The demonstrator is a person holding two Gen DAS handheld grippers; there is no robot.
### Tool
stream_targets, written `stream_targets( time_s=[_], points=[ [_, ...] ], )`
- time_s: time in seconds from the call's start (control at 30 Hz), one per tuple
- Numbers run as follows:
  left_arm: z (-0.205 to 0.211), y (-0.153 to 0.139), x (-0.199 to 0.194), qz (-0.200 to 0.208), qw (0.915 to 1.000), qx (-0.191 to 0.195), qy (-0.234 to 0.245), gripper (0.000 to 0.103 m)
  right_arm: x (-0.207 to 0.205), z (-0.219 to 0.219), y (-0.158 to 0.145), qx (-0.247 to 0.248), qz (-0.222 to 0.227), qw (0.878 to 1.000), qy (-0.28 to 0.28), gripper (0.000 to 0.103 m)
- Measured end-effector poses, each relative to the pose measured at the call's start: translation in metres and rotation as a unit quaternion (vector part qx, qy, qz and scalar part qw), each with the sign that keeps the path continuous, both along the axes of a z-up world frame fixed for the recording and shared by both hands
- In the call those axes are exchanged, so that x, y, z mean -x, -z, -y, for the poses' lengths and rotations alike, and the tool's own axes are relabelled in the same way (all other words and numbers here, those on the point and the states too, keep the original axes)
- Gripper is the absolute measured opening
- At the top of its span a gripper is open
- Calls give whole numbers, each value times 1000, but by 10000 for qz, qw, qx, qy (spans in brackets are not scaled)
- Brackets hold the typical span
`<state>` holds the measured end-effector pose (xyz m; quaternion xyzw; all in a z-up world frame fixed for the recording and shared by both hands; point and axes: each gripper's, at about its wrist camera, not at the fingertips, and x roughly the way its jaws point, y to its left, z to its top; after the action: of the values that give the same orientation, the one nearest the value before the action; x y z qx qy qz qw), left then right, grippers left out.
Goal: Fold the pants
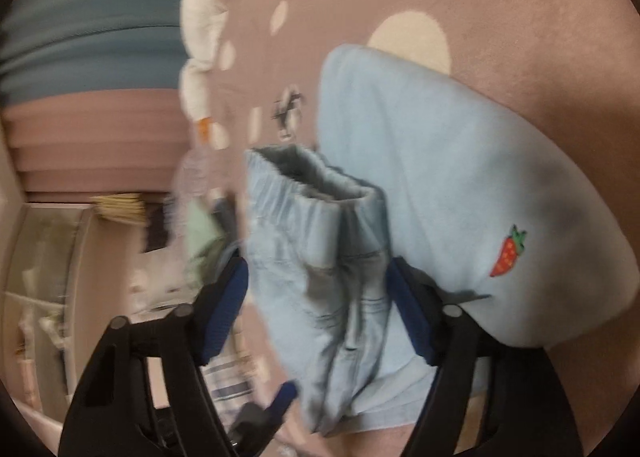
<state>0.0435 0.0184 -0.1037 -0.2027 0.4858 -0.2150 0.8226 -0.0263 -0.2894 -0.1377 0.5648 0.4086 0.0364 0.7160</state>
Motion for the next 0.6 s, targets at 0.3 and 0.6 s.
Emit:
stream_targets(
  time_s=[0.3, 0.6],
  points=[
    [-20, 18, 10, -214, 9994, 233, -154, 80, -40, -21, -7, 1559, -179, 9831, -947, 62],
    [-32, 27, 12, -360, 9985, 275, -298, 80, -33, -35, -31, 2181, 882, 9618, -1399, 23]
  ],
)
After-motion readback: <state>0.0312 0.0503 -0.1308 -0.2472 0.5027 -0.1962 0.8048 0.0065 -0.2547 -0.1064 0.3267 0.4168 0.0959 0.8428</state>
